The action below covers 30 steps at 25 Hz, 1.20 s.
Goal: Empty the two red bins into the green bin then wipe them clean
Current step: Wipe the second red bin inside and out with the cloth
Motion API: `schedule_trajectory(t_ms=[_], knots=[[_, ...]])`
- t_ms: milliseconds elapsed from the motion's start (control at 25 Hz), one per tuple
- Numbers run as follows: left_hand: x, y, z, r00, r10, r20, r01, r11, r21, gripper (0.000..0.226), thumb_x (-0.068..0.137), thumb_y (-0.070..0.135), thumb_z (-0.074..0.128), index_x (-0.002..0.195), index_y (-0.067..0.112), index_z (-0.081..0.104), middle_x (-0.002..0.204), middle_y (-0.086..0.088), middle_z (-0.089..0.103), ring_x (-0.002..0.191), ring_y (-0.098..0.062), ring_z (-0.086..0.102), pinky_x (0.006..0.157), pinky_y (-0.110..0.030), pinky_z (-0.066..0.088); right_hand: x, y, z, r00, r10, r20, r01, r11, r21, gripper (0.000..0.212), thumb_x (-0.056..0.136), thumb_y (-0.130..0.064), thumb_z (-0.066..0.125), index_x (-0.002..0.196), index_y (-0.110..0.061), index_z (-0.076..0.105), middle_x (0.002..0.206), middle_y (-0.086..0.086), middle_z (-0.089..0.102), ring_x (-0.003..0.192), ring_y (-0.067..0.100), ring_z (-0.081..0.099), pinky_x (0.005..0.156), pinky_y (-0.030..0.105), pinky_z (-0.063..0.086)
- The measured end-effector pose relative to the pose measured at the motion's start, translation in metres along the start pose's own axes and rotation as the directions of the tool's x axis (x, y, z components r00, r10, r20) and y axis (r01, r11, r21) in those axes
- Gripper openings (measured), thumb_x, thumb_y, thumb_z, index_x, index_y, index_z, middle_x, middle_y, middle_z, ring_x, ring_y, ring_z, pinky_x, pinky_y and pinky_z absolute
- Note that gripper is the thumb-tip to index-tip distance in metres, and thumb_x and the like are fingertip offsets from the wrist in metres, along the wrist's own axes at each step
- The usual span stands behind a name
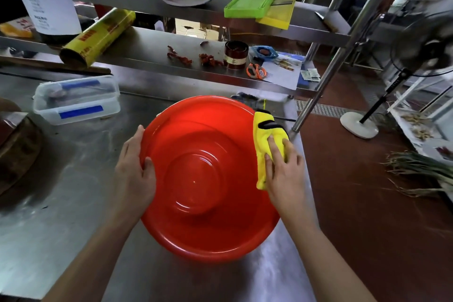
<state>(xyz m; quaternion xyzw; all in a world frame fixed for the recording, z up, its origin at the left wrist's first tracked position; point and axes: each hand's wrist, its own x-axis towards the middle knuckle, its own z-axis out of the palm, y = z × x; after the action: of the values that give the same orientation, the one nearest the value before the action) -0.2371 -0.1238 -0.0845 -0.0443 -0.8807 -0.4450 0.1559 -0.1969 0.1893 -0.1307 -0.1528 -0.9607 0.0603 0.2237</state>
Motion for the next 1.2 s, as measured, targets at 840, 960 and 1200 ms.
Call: schedule_trajectory(t_ms=[840,960,1200], knots=[[-0.001,-0.004,-0.006,0.995,0.014,0.103,-0.014,1.000,-0.006,0.066,0.100,0.001,0.052,0.158,0.024,0.029,0.153,-0.007,0.043,0.131,-0.011,0.040,0.108,-0.039,0.037,0.053,-0.014,-0.001,0.996,-0.060,0.060,0.053,0.992,0.117,0.058,0.104,-0.029,0.046,0.156,-0.038,0.024,0.148,0.018,0.041,0.113,0.039,0.053,0.077,0.050,0.055],[-0.005,-0.003,-0.007,0.999,-0.034,0.037,0.034,0.999,0.014,0.065,0.100,-0.001,0.053,0.158,0.018,0.031,0.155,-0.010,0.041,0.137,-0.014,0.037,0.110,-0.033,0.030,0.065,-0.021,-0.001,0.988,-0.147,0.050,0.143,0.986,0.081,0.057,0.104,-0.034,0.046,0.157,-0.039,0.025,0.145,0.016,0.045,0.112,0.037,0.055,0.074,0.048,0.057],[-0.005,-0.004,-0.009,0.998,-0.055,0.003,0.055,0.998,0.016,0.062,0.099,-0.003,0.053,0.155,0.011,0.034,0.156,-0.010,0.041,0.132,-0.001,0.032,0.111,-0.026,0.026,0.042,-0.017,-0.004,0.992,-0.123,0.023,0.119,0.983,0.138,0.061,0.101,-0.029,0.052,0.157,-0.037,0.027,0.148,0.015,0.043,0.116,0.035,0.054,0.080,0.045,0.057]])
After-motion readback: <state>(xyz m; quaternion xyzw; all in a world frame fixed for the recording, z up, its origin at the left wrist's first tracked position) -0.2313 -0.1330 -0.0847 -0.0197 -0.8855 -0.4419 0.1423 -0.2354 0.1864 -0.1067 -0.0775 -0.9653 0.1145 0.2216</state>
